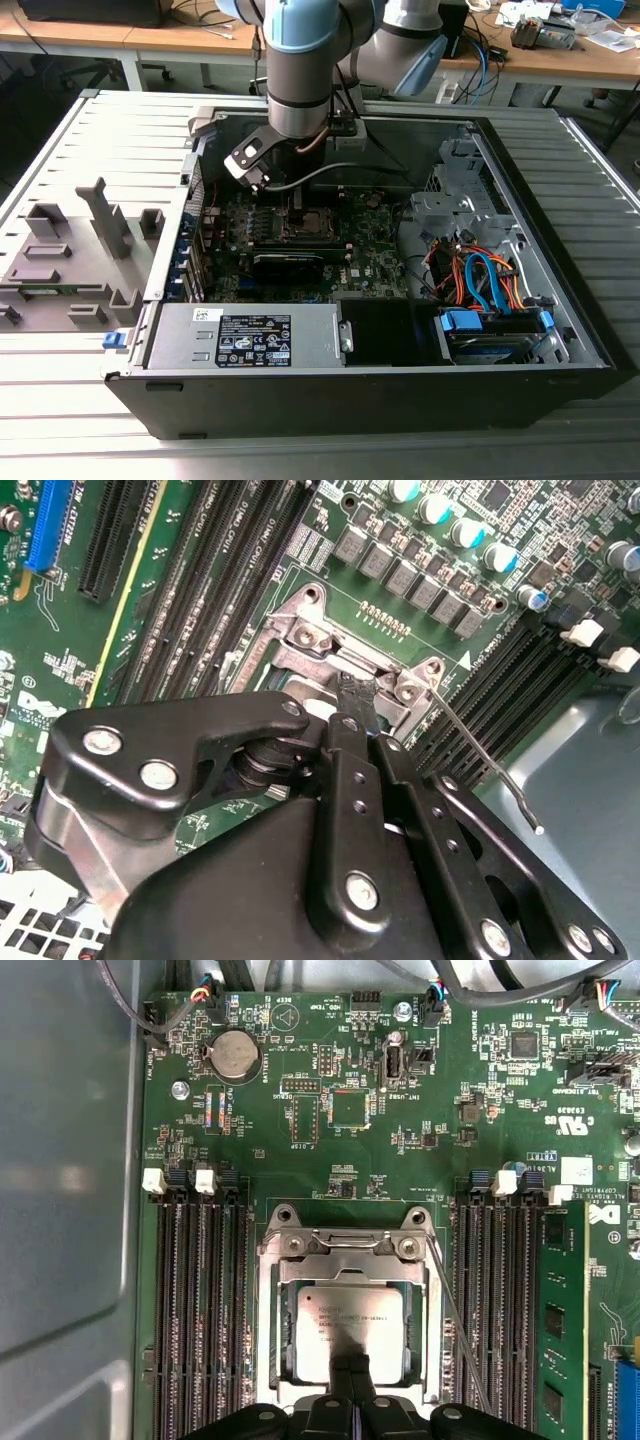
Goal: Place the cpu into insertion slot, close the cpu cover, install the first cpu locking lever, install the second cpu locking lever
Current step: 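Close the cpu cover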
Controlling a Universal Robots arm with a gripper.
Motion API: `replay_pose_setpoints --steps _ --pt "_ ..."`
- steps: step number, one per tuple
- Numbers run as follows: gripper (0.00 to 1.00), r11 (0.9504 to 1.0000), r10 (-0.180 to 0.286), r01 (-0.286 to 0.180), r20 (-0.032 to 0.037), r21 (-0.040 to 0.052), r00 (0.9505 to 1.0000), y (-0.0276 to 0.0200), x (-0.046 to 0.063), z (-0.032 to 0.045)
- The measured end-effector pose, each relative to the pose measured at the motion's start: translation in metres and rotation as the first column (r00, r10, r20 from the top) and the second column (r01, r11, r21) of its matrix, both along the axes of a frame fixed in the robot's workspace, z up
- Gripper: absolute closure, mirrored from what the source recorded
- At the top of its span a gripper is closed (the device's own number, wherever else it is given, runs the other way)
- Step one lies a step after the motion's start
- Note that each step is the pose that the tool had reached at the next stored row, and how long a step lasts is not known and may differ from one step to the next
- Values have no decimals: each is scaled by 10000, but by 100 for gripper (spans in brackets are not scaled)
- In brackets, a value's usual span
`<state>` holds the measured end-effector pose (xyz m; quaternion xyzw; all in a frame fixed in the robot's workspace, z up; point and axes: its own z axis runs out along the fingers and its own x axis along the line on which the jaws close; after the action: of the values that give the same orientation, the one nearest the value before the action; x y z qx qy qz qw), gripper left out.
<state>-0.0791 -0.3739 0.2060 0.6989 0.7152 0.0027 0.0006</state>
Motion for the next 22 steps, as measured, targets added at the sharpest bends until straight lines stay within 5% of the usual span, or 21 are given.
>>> replay_pose_setpoints --steps 6,9,22 --pt "89 10000 3 -3 -6 -9 10000 -2 8 105" --pt "89 10000 1 -1 -139 -10 9999 -2 147 124" --pt "89 10000 1 -1 -348 -8 9994 -1 325 175"
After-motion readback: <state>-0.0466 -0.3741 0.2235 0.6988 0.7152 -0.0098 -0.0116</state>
